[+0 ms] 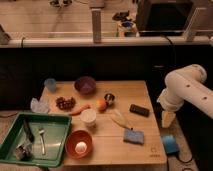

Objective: Place sponge in tray

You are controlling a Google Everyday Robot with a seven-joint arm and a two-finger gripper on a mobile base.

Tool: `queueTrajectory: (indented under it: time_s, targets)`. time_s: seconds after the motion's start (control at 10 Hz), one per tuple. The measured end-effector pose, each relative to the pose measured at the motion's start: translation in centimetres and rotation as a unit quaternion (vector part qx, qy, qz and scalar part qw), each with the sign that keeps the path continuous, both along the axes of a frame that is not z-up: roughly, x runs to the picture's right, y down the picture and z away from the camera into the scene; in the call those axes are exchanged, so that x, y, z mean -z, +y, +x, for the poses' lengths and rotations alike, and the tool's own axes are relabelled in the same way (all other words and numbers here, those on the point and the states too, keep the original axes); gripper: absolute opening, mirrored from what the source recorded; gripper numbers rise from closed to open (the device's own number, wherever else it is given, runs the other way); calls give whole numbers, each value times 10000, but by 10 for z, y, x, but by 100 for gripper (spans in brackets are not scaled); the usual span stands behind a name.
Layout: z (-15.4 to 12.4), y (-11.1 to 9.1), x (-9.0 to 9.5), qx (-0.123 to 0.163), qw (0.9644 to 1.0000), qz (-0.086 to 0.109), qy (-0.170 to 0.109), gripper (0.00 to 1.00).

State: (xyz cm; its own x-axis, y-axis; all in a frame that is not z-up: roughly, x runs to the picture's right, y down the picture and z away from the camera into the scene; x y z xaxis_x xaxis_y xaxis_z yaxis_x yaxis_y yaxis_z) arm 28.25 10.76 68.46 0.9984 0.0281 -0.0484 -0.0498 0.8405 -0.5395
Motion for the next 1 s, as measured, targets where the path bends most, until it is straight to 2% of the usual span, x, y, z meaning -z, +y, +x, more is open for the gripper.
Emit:
queueTrajectory:
  time_s: [0.5, 0.8, 1.0]
  targets:
    - [0, 0, 0, 3, 10000, -1, 0, 80]
    - [-18, 25, 1, 429, 9990, -75, -129, 80]
    - [-20, 31, 1, 585, 9981, -101, -133, 80]
